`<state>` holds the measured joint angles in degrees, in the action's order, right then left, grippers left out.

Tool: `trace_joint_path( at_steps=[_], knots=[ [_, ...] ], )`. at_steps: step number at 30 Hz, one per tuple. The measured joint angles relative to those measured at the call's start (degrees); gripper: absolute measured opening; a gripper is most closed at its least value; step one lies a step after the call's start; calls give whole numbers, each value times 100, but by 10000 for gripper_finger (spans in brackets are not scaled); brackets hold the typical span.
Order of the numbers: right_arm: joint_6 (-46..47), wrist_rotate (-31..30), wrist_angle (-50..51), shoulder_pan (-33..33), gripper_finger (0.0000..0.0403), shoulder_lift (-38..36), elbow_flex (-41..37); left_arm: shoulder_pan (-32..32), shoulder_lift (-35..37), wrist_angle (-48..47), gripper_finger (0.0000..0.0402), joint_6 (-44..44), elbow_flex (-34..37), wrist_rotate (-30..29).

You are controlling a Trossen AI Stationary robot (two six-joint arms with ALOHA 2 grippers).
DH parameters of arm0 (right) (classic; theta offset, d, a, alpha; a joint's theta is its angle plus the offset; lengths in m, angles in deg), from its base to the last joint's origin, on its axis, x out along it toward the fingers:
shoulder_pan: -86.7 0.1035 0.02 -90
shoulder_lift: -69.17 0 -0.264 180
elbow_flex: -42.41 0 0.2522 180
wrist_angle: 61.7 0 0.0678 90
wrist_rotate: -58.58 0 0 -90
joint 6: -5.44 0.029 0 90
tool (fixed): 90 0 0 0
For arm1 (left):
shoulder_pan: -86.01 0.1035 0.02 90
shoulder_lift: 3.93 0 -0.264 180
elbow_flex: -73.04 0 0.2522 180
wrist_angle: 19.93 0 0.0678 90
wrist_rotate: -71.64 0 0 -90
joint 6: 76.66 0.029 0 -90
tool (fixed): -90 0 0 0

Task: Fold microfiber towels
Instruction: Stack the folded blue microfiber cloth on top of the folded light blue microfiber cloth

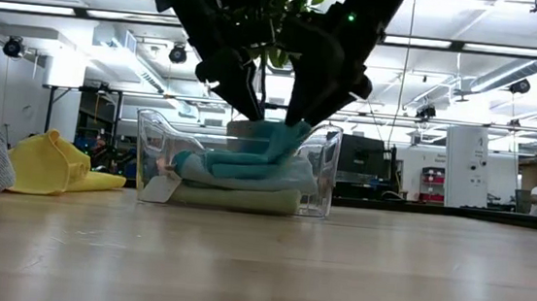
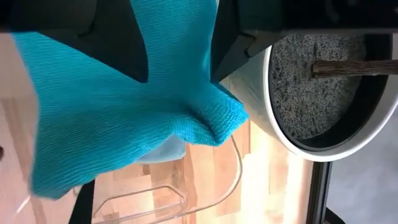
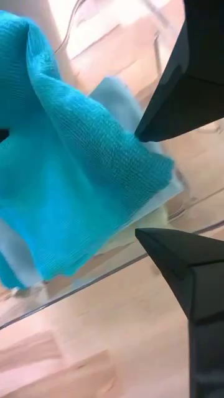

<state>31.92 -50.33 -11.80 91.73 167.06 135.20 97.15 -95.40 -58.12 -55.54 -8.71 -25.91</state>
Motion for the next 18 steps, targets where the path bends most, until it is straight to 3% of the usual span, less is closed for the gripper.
trace_joint_path(
  at_steps=[9, 18],
  knots=[
    [-198, -65, 1178, 205, 223, -155, 264, -286, 64, -2, 162, -569, 2, 0],
    [-295, -74, 1475, 694, 179, -1355, -433, -875, 65, -43, 150, -997, 202, 54]
  ],
)
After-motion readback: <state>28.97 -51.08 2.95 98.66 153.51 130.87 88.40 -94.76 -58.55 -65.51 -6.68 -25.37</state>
